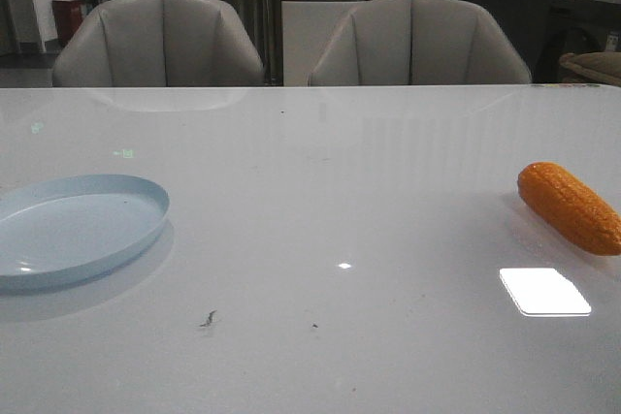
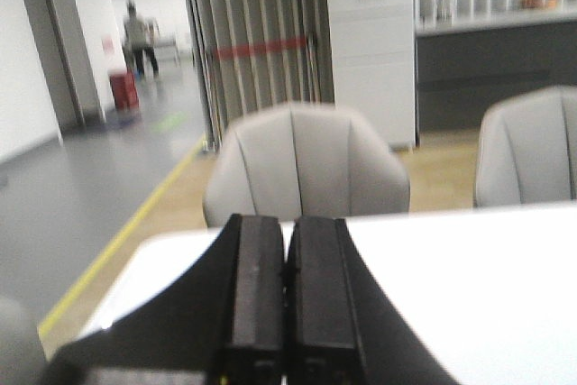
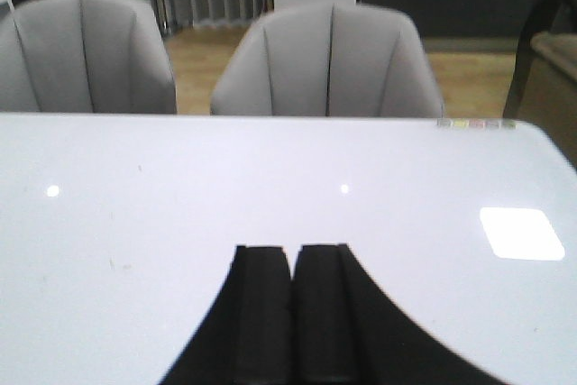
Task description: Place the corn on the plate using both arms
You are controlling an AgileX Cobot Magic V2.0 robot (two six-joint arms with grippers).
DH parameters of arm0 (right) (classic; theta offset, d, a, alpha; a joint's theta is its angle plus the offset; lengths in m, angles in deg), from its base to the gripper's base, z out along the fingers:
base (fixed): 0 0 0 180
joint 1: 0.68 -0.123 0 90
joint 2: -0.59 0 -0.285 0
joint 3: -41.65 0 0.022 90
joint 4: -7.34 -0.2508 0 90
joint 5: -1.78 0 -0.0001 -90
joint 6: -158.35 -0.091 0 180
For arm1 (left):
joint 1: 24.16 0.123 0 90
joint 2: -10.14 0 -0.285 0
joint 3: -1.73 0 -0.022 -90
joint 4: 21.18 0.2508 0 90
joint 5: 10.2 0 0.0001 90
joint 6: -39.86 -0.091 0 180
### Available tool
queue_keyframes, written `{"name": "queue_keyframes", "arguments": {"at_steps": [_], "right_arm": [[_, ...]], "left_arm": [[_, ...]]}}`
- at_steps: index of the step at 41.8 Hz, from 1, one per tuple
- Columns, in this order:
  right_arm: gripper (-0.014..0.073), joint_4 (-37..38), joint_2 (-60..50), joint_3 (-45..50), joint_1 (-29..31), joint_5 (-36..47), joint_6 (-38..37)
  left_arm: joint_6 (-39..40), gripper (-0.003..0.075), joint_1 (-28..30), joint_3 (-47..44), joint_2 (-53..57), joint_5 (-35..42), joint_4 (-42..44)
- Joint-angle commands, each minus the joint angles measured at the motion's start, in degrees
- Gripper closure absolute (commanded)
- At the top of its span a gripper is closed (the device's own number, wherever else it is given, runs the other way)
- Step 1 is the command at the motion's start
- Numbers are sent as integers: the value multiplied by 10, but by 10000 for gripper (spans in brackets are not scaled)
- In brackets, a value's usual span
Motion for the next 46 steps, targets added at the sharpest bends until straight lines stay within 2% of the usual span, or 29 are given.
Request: {"name": "queue_keyframes", "arguments": {"at_steps": [1, 4, 6, 11, 15, 18, 24, 35, 46], "right_arm": [[535, 4, 42, -21, 0, 45, 4], [525, 4, 67, -21, 0, 44, 4], [489, 4, 76, -21, 0, 44, 4], [274, 4, 96, -21, 0, 40, 4], [146, 4, 107, -21, 0, 36, 4], [132, 4, 109, -21, 0, 31, 4], [132, 4, 110, -21, 0, 27, 4], [132, 3, 110, -21, 0, 27, 4], [132, 3, 110, -21, 0, 27, 4]], "left_arm": [[-1, 624, 1, 20, -38, 44, -1], [-1, 575, 0, 20, -64, 32, -1], [-1, 509, 0, 20, -77, 16, -6], [-1, 265, 0, 20, -105, -26, -50], [-1, 168, 0, 20, -122, -33, -80], [-1, 174, 0, 20, -131, -37, -118], [-1, 190, 4, 37, -163, -67, -127], [-1, 190, 41, 181, -307, -291, -137], [-4, 191, 43, 320, -479, -431, -137]]}}
